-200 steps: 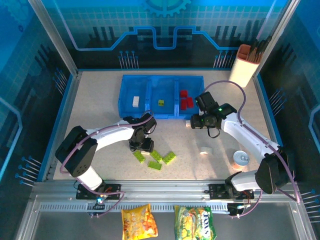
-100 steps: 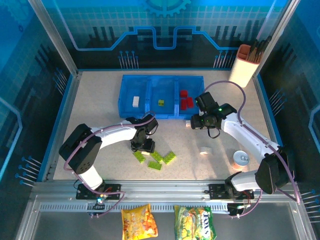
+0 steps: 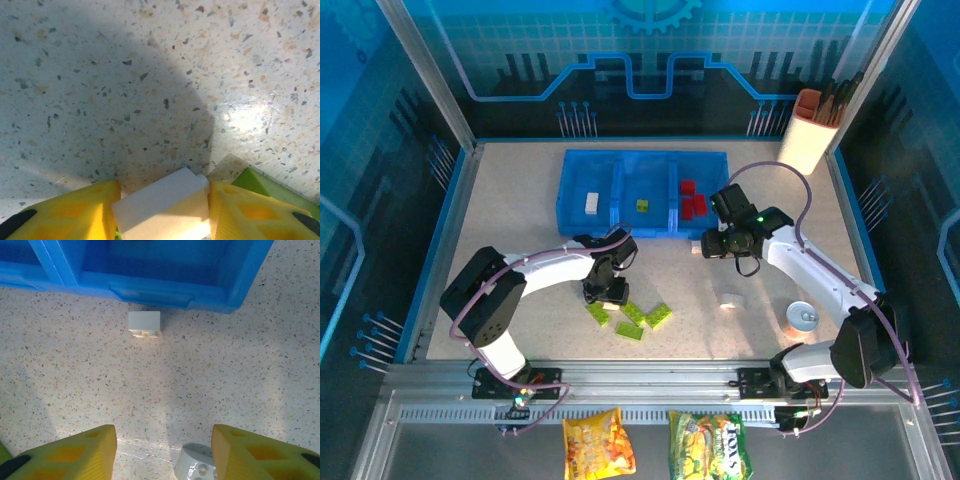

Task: Sort the legos into containers by color
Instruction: Pick up the lego from the middle-left of the table.

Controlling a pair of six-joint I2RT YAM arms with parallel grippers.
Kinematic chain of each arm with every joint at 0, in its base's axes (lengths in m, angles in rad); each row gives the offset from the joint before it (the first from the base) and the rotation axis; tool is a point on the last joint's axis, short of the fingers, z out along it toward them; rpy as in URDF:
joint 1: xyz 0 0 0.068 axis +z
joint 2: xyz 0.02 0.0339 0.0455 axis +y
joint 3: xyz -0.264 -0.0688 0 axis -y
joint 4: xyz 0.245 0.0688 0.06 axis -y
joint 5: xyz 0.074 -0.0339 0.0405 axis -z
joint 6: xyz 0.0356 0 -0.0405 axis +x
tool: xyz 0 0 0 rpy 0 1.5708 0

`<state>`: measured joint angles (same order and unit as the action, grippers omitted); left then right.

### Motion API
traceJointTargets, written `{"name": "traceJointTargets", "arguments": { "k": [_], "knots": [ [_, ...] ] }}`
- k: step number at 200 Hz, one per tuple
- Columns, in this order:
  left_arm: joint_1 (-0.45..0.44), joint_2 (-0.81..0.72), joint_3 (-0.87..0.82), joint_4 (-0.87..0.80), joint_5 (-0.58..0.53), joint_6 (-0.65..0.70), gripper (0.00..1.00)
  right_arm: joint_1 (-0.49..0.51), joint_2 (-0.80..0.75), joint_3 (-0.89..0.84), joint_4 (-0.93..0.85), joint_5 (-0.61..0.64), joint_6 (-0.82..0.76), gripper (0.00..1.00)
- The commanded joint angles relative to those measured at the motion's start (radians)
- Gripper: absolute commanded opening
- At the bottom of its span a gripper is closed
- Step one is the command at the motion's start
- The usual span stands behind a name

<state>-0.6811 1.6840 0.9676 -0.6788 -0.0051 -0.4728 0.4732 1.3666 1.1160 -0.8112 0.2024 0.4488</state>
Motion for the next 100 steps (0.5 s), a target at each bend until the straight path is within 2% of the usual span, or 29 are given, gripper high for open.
{"name": "traceJointTargets", "arguments": {
  "k": [1, 100],
  "knots": [
    [-0.011, 0.011, 0.006, -0.021, -0.032, -0.005, 0.47, 0.015, -0.008, -0.003, -0.019, 0.015, 0.008, 0.54],
    [0.012, -0.016, 0.047, -0.044, -0.098, 0.036, 0.46, 0.015, 0.006, 0.015, -0.031, 0.029, -0.001, 0.54]
  ]
}}
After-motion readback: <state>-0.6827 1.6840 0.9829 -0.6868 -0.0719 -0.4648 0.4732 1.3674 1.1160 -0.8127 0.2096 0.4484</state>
